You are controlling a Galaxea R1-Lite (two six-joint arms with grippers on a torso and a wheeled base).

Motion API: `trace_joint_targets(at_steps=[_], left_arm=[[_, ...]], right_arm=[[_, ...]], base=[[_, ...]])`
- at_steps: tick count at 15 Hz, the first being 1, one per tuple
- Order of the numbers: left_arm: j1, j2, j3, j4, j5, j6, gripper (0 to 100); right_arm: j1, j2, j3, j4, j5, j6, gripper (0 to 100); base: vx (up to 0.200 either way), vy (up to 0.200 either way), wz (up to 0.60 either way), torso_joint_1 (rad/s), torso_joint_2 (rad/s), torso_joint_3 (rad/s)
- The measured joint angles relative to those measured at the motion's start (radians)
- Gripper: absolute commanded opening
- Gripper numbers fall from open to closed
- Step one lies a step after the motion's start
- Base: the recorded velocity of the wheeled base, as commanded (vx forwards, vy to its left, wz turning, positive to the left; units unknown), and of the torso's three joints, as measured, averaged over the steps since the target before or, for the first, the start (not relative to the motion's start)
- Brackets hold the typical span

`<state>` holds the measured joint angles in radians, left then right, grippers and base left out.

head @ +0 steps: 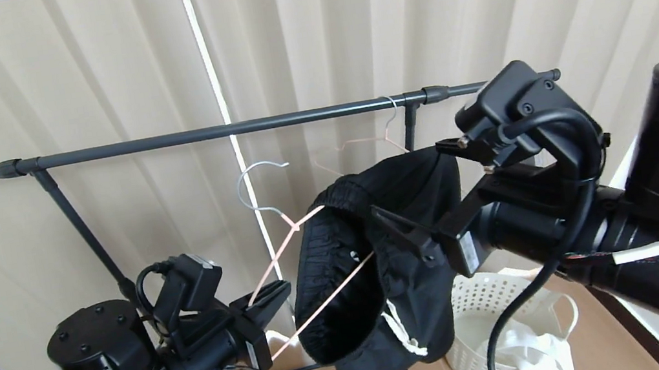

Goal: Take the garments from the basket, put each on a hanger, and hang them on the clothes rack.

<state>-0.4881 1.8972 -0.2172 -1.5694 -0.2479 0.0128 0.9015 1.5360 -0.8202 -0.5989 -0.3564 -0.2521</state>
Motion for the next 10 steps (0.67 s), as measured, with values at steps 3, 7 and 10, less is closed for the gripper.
trace_joint_targets(at_steps=[3,7,10], left_arm=[[0.045,0.001,0.017,0.0,-0.06,0.034,0],[0.085,0.003,0.036,-0.001,-0.208,0.117,0],[0.089,0.008,0.064,-0.001,-0.262,0.172,0]], right_arm=[[-0.102,-0.067,-0.029,0.185,0.202,-0.039,100],[-0.329,-0.112,-0.184,0.626,0.613,-0.224,100],[-0.419,-0.095,-0.397,0.988,0.744,-0.39,100]], base=[[0.0,0.0,0.0,0.0,0.0,0.0],[0.0,0.0,0.0,0.0,0.0,0.0],[0.0,0.0,0.0,0.0,0.0,0.0]])
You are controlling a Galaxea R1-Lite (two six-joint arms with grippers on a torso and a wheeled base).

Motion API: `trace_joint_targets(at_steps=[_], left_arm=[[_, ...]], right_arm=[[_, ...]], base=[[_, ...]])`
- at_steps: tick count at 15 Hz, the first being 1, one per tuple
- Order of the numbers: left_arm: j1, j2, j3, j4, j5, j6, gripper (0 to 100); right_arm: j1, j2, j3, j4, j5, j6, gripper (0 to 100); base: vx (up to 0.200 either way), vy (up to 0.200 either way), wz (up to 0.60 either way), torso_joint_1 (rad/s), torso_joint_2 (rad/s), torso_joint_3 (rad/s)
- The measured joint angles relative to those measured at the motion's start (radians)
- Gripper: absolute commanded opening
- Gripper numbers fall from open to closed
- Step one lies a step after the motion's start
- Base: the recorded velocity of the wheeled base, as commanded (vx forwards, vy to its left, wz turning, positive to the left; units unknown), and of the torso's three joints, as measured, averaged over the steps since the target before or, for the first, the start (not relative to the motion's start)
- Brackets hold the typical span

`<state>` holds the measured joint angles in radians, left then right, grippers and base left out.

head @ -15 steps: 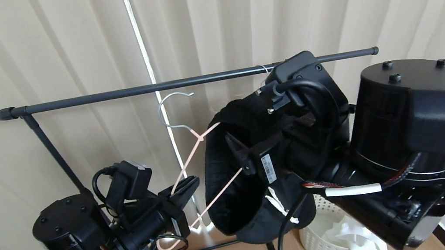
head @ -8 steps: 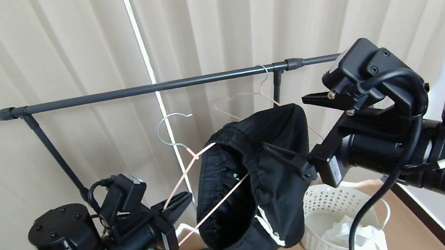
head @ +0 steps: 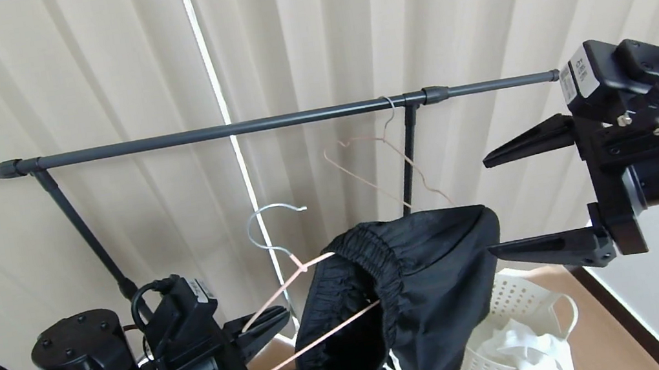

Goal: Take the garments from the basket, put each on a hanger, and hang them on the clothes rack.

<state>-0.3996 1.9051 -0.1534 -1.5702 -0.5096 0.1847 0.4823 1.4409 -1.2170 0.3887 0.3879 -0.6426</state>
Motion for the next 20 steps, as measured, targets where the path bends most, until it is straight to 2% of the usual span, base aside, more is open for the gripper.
trace_joint_targets(at_steps=[2,5,10,16,20], left_arm=[[-0.006,0.003,0.015,0.0,-0.003,0.017,0],[-0.02,0.012,0.021,0.0,-0.002,0.024,0],[-0.032,0.013,0.023,0.0,0.0,0.026,0],[-0.04,0.013,0.027,0.0,0.0,0.027,0],[-0.042,0.012,0.029,0.0,0.0,0.027,0]], right_arm=[[-0.023,0.057,-0.144,0.197,0.024,-0.109,100],[-0.025,0.18,-0.307,0.345,0.032,-0.178,100],[0.053,0.372,-0.474,0.456,0.058,-0.213,100],[0.118,0.516,-0.578,0.459,0.055,-0.203,100],[0.142,0.579,-0.643,0.46,0.053,-0.164,100]], base=[[0.0,0.0,0.0,0.0,0.0,0.0],[0.0,0.0,0.0,0.0,0.0,0.0],[0.0,0.0,0.0,0.0,0.0,0.0],[0.0,0.0,0.0,0.0,0.0,0.0],[0.0,0.0,0.0,0.0,0.0,0.0]])
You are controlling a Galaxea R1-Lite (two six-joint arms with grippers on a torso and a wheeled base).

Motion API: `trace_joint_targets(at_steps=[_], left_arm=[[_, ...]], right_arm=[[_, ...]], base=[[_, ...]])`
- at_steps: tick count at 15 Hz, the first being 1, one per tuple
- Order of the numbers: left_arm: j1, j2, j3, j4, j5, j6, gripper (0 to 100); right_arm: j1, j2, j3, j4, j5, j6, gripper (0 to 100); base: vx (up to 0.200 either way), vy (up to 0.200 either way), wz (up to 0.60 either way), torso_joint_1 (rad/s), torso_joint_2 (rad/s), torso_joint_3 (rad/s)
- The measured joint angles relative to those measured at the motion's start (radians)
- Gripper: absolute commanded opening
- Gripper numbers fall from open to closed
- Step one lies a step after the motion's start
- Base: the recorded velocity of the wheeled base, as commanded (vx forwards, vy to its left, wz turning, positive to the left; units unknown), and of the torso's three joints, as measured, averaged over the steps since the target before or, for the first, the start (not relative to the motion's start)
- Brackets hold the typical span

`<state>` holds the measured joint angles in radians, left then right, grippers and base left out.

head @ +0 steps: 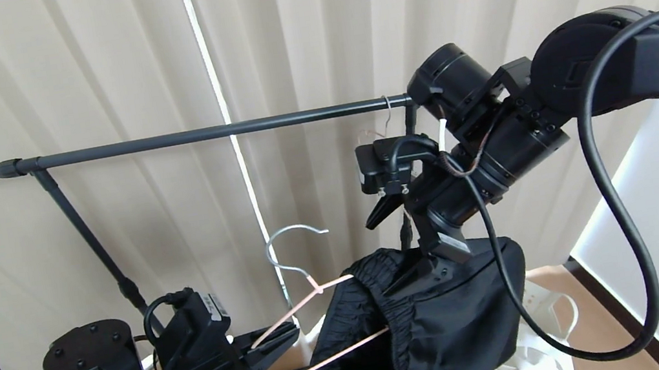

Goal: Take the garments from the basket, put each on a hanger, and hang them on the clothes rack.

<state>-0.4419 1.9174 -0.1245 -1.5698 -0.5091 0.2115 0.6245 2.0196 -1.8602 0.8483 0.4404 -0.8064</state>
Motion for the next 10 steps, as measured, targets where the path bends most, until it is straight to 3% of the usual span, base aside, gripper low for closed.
trace_joint_targets(at_steps=[10], left_arm=[[-0.007,-0.003,0.0,0.0,-0.001,0.003,0]], right_arm=[[0.027,0.056,-0.057,0.002,-0.02,0.013,100]], base=[[0.0,0.0,0.0,0.0,0.0,0.0]])
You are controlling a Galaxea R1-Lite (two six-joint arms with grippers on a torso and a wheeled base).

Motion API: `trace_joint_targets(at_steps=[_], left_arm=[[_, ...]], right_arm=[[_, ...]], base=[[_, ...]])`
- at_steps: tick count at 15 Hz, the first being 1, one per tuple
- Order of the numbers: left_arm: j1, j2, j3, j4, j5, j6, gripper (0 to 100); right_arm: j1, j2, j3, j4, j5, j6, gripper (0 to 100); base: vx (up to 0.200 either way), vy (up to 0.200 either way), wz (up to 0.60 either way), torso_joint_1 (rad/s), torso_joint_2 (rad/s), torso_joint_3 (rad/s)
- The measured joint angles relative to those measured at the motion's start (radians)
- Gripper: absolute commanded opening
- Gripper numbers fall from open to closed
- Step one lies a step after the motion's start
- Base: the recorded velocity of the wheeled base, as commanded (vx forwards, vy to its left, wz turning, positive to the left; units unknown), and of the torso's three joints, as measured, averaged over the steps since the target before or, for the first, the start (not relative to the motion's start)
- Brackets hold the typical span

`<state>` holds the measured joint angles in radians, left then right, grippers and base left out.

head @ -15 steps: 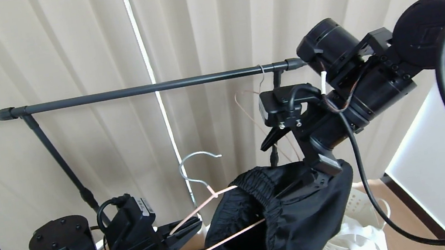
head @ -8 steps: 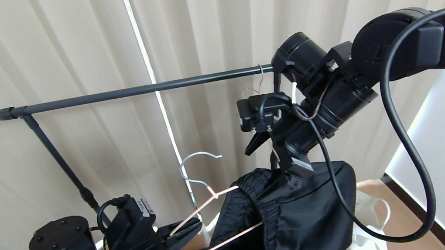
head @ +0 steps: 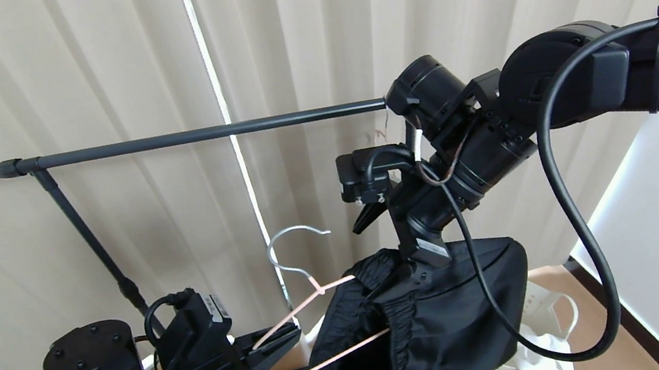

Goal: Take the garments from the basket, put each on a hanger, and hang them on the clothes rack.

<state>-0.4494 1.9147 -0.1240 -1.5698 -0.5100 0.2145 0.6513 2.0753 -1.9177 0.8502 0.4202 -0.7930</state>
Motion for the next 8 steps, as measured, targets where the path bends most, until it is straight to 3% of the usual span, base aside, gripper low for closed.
trace_joint_targets(at_steps=[4,5,8], left_arm=[[0.0,0.0,0.0,0.0,0.001,0.011,0],[0.0,-0.001,0.0,0.0,0.0,0.011,0],[0.0,-0.006,0.0,0.0,0.001,0.011,0]], right_arm=[[0.0,0.003,-0.001,-0.003,-0.004,0.003,100],[0.0,0.004,-0.001,-0.003,-0.006,0.003,0],[0.001,0.004,-0.001,-0.002,-0.006,0.002,0]], base=[[0.0,0.0,0.0,0.0,0.0,0.0],[0.0,0.0,0.0,0.0,0.0,0.0],[0.0,0.0,0.0,0.0,0.0,0.0]])
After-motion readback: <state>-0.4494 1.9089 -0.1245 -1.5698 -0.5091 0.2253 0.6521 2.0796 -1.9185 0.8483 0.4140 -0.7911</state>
